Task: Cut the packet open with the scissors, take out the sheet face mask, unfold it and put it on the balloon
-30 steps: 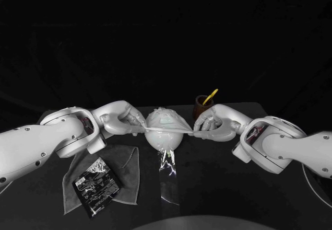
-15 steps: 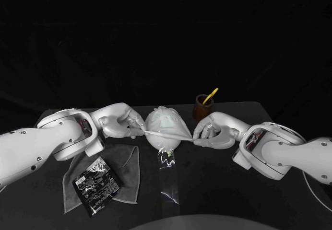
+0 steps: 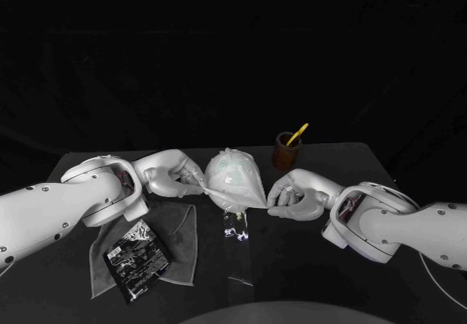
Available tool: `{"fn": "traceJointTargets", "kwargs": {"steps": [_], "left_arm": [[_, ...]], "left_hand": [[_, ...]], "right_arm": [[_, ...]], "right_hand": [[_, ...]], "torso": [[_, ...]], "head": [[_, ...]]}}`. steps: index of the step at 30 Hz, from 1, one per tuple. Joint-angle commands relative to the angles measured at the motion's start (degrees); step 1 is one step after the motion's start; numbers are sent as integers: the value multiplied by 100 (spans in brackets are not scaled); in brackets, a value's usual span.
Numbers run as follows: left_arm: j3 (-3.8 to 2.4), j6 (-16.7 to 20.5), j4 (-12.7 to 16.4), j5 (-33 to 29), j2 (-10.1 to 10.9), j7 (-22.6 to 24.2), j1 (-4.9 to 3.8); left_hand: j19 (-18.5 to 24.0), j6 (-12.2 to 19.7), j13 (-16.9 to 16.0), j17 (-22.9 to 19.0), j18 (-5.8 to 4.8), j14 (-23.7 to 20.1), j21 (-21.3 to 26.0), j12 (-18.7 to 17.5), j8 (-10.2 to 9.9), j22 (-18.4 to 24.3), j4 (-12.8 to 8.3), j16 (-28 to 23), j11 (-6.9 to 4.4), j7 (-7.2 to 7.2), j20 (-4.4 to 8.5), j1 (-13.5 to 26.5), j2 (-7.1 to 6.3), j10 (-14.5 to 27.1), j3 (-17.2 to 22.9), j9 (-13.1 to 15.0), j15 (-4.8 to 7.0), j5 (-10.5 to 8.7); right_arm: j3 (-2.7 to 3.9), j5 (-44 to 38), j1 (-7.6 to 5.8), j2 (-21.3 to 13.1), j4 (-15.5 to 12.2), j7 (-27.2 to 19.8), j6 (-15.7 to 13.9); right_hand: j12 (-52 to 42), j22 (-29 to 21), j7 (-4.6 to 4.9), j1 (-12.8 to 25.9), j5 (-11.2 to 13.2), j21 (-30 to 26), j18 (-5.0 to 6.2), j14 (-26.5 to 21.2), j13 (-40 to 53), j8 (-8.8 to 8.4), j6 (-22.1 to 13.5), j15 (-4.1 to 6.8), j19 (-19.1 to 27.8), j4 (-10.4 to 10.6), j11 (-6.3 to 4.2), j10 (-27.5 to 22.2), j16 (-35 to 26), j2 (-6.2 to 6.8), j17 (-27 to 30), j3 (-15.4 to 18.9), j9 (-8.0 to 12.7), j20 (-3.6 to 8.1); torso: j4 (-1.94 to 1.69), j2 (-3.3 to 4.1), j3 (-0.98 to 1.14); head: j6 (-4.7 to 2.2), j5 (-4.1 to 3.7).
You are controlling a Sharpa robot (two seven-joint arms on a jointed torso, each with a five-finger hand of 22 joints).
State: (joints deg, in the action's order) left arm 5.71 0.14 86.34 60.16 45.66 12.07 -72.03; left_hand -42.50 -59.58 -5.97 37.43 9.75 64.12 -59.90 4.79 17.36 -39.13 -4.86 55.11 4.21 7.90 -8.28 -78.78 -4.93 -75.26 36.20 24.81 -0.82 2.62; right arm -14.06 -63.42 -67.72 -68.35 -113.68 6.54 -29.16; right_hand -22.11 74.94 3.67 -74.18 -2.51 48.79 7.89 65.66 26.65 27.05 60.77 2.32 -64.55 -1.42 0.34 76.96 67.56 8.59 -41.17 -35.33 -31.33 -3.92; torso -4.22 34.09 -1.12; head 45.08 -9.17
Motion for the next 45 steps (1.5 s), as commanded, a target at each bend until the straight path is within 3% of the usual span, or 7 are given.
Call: {"fn": "traceJointTargets", "kwargs": {"steps": [1,6,12,20,30,37,45], "left_arm": [[-4,233,-56,88,-34,10,8],[-3,298,-113,83,-42,-2,14],[-2,272,-126,79,-28,-48,17],[13,42,-106,121,42,-190,19],[71,-133,-50,99,129,-269,101],[77,77,-90,-113,154,-253,198],[61,897,-212,-1383,197,-114,231]], "left_hand": [[-10,17,-3,44,80,35,-58,-46,-45,-28,6,138,20,38,51,-4,-8,73,48,468,9,15],[0,70,-1,77,74,5,-112,-65,-71,-59,-14,279,44,70,73,-10,-65,133,37,463,-10,14],[164,125,-11,66,27,-213,-51,-67,-142,-44,-73,346,73,92,24,51,-328,196,-148,409,-51,11],[234,257,-2,20,22,-379,265,-78,-295,167,-26,470,128,121,-124,276,-714,309,-381,285,-109,14],[160,543,21,-55,50,-464,567,-91,-469,396,140,550,193,184,-242,553,-1023,461,-680,186,-182,12],[35,630,18,-134,72,-492,757,-63,-503,555,263,614,213,220,-290,532,-1005,495,-864,160,-200,15],[54,528,16,-379,66,-766,1074,-28,-457,778,457,333,228,257,-333,403,-732,479,-740,150,-223,15]], "right_arm": [[0,-14,26,66,35,-35,-245],[0,182,42,135,93,-142,-471],[0,455,49,172,154,-262,-515],[0,571,58,163,248,-237,-408],[-1,643,83,101,320,-179,-164],[-2,929,128,70,387,-239,-271],[1,1669,146,137,668,-671,-738]], "right_hand": [[-21,346,9,4,-26,-56,60,-44,12,11,30,30,42,7,-38,-4,-5,-33,36,-25,-11,-6],[12,310,15,53,-26,-183,81,-146,18,1,-23,22,111,51,-25,-61,-103,-11,215,-20,-9,-7],[252,231,56,136,-24,-454,105,-446,-65,-119,-157,-50,276,128,54,-416,-358,148,510,55,59,-44],[771,35,431,338,-23,-1128,134,-820,-364,-535,-645,-322,711,295,383,-958,-581,538,627,443,279,-217],[1024,-31,591,390,-24,-1324,135,-1017,-604,-780,-859,-473,835,427,541,-1092,-642,733,699,790,439,-351],[1039,-39,587,373,-25,-1352,162,-1018,-664,-811,-817,-475,831,503,535,-1028,-617,680,718,898,477,-382],[1032,10,538,197,-28,-1199,195,-922,-739,-846,-746,-417,678,570,473,-872,-554,439,739,841,527,-388]], "torso": [[-6,4,1],[-10,-3,-1],[-10,-10,-2],[-11,-9,-2],[-6,-3,-4],[-4,0,-1],[-7,4,0]], "head": [[19,-1],[45,0],[62,7],[92,24],[139,31],[131,55],[66,104]]}}
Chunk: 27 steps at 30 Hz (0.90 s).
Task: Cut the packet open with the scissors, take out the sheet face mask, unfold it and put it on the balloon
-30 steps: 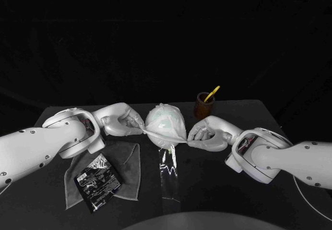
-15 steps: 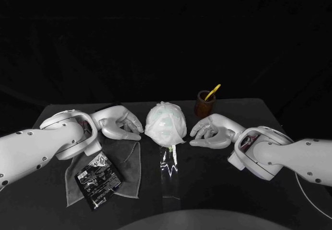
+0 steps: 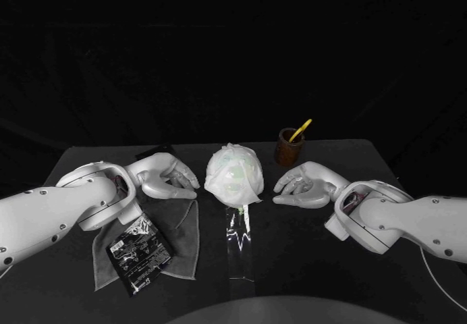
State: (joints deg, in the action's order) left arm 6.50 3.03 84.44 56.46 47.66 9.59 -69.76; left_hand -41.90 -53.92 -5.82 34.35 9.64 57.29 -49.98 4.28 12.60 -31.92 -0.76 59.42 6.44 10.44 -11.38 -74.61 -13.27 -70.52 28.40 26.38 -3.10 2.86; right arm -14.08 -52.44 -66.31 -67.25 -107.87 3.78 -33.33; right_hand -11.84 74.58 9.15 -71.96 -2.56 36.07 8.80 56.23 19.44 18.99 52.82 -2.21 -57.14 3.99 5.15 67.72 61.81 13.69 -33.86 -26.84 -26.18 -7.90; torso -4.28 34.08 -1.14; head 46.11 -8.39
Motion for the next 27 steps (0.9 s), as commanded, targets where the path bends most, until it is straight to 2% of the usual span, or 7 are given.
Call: {"fn": "traceJointTargets", "kwargs": {"steps": [1,10,16,20,21,24,27], "left_arm": [[-20,669,-33,-1145,-5,153,4],[-63,1422,-272,-2449,-177,284,2],[-116,1619,-629,-2798,-458,90,-13],[-138,1572,-954,-2866,-699,-56,-29],[-141,1568,-1003,-2873,-736,-68,-32],[-148,1544,-1142,-2887,-848,-99,-42],[-156,1487,-1333,-2898,-1012,-153,-56]], "left_hand": [[1,-50,1,-118,76,-124,133,26,22,91,61,-163,4,1,-30,-44,126,3,71,-10,6,-10],[56,-137,-10,-660,66,-368,753,113,49,528,228,-847,-2,-8,-163,-196,137,-24,284,-60,-31,-11],[270,-37,7,-896,21,-789,1263,123,16,853,442,-1184,98,48,-325,-17,-14,197,139,-98,-177,-12],[545,160,27,-994,-58,-1207,1631,106,-60,1065,546,-1354,188,108,-445,48,-69,438,2,-152,-306,-2],[791,279,36,-1054,-146,-1540,1926,108,-97,1232,630,-1460,252,135,-513,85,-78,621,-136,-184,-394,2],[859,344,23,-1079,-185,-1693,2105,166,-104,1348,674,-1462,269,172,-522,45,-66,711,-249,-209,-433,-9],[1155,449,6,-1209,-423,-2181,2570,280,-92,1627,802,-1620,341,217,-532,-31,-13,959,-520,-260,-548,-1]], "right_arm": [[4,631,5,37,118,-438,-355],[29,1479,-107,314,617,-934,-658],[51,1764,-196,558,937,-1218,-754],[70,1875,-227,687,1094,-1404,-771],[75,1891,-232,715,1126,-1444,-770],[84,1917,-241,779,1198,-1518,-756],[94,1958,-250,890,1313,-1594,-712]], "right_hand": [[6,56,-11,-40,-23,106,103,31,-27,-48,50,40,-89,35,-13,67,27,-87,12,-13,20,10],[48,97,3,-137,-22,202,105,100,-126,-163,1,57,-191,104,-19,152,52,-210,49,-54,99,10],[293,-133,133,-189,-20,-368,122,-323,-391,-413,-126,-84,221,230,120,-39,-386,-199,301,-9,241,-87],[452,-418,181,-256,-35,-784,106,-716,-599,-573,-221,-190,495,300,216,-172,-922,-245,598,3,327,-193],[490,-506,209,-270,-16,-895,116,-785,-653,-613,-250,-231,548,302,202,-202,-1073,-207,688,35,348,-211],[590,-771,215,-312,-8,-1210,114,-979,-803,-704,-309,-304,685,332,276,-275,-1577,-207,975,89,399,-291],[699,-1174,278,-351,-27,-1630,140,-974,-998,-784,-338,-407,782,378,291,-330,-2263,-209,1360,212,449,-387]], "torso": [[1,5,3],[0,9,2],[-6,1,-2],[-1,0,-3],[2,3,-3],[6,8,-2],[-4,6,2]], "head": [[-39,32],[-100,63],[-118,95],[-124,111],[-131,113],[-140,118],[-153,126]]}}
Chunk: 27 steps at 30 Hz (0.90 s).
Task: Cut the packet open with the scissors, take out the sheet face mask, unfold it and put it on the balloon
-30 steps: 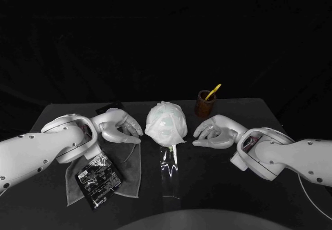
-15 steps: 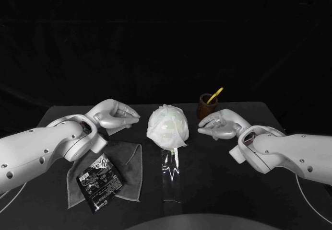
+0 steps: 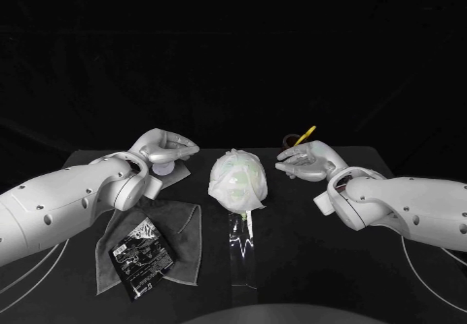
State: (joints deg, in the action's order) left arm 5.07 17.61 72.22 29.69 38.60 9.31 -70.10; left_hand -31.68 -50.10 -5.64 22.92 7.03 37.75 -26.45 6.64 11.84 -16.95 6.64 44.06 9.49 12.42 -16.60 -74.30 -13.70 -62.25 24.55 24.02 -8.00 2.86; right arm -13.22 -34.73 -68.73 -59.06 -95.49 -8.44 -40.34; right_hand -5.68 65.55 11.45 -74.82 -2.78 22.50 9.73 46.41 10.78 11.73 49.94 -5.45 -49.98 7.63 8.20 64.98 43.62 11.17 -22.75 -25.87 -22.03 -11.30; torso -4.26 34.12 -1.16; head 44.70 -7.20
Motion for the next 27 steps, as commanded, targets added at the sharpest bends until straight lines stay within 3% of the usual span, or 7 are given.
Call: {"fn": "traceJointTargets", "kwargs": {"steps": [1,9,13,16,19,20,27], "left_arm": [[-14,8,-161,-222,-150,-144,-25],[-22,-390,-468,-133,-495,-280,-45],[-24,-553,-528,-94,-584,-312,-47],[-25,-631,-559,-81,-627,-321,-48],[-26,-709,-595,-68,-675,-327,-48],[-26,-739,-609,-57,-694,-329,-48],[-25,-965,-708,0,-827,-340,-44]], "left_hand": [[216,99,-1,-111,-234,-366,327,41,-17,194,95,-152,62,32,-10,-81,43,244,-212,-38,-95,-6],[776,160,68,-587,-363,-898,1220,308,82,790,609,-683,187,44,-28,-464,330,857,-1423,-170,-283,-10],[1030,125,105,-761,-358,-937,1472,393,104,951,829,-901,195,40,-35,-646,424,925,-1849,-224,-316,-12],[1154,123,144,-893,-373,-947,1605,427,101,1039,990,-1079,215,49,-43,-767,498,988,-2167,-273,-337,-11],[1381,119,159,-958,-380,-928,1751,444,101,1133,999,-1168,225,37,-39,-823,551,1010,-2302,-297,-344,-11],[1440,122,163,-989,-381,-927,1792,452,96,1159,999,-1216,227,31,-41,-856,574,1014,-2348,-309,-350,-10],[1675,124,184,-1137,-385,-937,1954,461,79,1263,990,-1462,265,-23,-48,-1045,659,1061,-2507,-366,-388,-10]], "right_arm": [[9,198,-9,104,108,-388,2],[16,292,-14,361,335,-463,182],[17,338,-14,448,382,-471,282],[17,353,-12,501,396,-476,360],[18,362,-11,548,398,-483,476],[18,364,-9,560,396,-488,525],[18,285,13,608,360,-462,823]], "right_hand": [[136,-423,53,-71,-2,-447,27,-47,-193,-74,-50,-117,163,31,38,-114,-661,36,355,161,45,-92],[218,-1923,176,-76,-5,-1854,30,-89,-689,-280,-201,-369,660,246,241,-543,-1969,-38,1018,794,185,-390],[211,-2430,307,10,3,-1911,31,-135,-718,-415,-409,-474,1036,415,346,-757,-2266,-47,1171,1134,257,-494],[220,-2746,443,169,0,-1919,-64,-419,-727,-626,-1038,-599,1347,604,480,-1191,-2571,-20,1303,1494,489,-532],[184,-3021,517,159,-13,-1909,-164,-976,-740,-798,-1649,-706,1546,838,572,-1794,-2961,-108,1484,2209,729,-533],[213,-3184,534,-32,-24,-1893,-210,-1152,-727,-836,-1805,-745,1641,962,586,-2032,-3105,-313,1551,2810,798,-530],[314,-4484,564,-46,-34,-2021,-364,-2138,-814,-954,-2757,-884,3015,982,693,-3278,-3625,279,1800,3965,1174,-539]], "torso": [[-6,-1,5],[0,-4,2],[-3,0,1],[-1,0,4],[-3,-1,3],[-3,-1,3],[5,1,-1]], "head": [[-12,10],[-45,2],[-51,-11],[-49,-13],[-51,-9],[-51,-9],[-58,16]]}}
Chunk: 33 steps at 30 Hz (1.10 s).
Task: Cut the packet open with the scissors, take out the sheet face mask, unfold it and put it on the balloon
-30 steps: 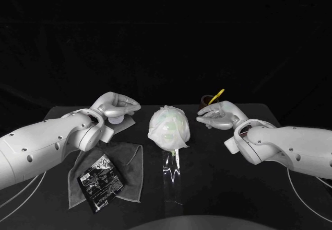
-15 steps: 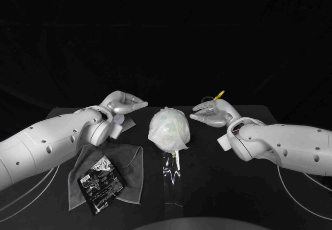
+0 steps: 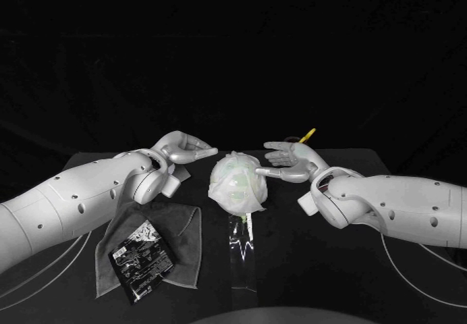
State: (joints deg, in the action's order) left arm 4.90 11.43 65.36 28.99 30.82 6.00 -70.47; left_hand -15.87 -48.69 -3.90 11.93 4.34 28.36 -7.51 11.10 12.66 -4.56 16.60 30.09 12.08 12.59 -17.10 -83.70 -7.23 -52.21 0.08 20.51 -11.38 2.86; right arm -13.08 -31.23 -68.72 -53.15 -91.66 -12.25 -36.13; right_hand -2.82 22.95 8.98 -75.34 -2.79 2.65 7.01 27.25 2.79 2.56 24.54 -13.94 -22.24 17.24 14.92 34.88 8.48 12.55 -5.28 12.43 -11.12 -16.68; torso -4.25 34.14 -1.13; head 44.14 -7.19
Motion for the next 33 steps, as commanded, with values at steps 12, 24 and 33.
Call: {"fn": "traceJointTargets", "kwargs": {"steps": [12,24,33], "left_arm": [[-9,-549,-72,115,-135,27,-5],[-8,-717,-61,330,-112,-61,-5],[-5,-710,-104,444,-123,-118,-1]], "left_hand": [[240,-52,10,-183,-118,39,171,28,-24,97,-9,-322,51,-159,-1,-213,99,87,-217,-82,-88,-11],[304,-148,12,-249,-116,84,219,35,2,129,-16,-443,4,-79,1,-344,149,72,-248,-108,-68,-11],[301,-148,15,-279,-114,102,225,27,-7,136,-20,-501,-22,4,2,-393,162,78,-266,-130,-54,-10]], "right_arm": [[3,-375,46,116,-19,115,631],[3,-533,60,191,50,289,538],[3,-591,63,279,136,377,489]], "right_hand": [[43,-694,817,-88,-48,-62,-161,-672,-33,-45,-631,-105,723,10,69,-801,-346,310,162,267,245,-6],[36,-816,821,-147,-44,-70,-174,-693,-29,-36,-653,-114,850,8,70,-813,-375,258,171,225,254,-7],[31,-872,823,-227,-34,-67,-171,-682,-25,-22,-634,-113,896,4,66,-786,-389,154,173,138,250,-9]], "torso": [[-2,4,3],[-3,-12,-2],[-8,-9,-1]], "head": [[37,23],[64,29],[68,43]]}}
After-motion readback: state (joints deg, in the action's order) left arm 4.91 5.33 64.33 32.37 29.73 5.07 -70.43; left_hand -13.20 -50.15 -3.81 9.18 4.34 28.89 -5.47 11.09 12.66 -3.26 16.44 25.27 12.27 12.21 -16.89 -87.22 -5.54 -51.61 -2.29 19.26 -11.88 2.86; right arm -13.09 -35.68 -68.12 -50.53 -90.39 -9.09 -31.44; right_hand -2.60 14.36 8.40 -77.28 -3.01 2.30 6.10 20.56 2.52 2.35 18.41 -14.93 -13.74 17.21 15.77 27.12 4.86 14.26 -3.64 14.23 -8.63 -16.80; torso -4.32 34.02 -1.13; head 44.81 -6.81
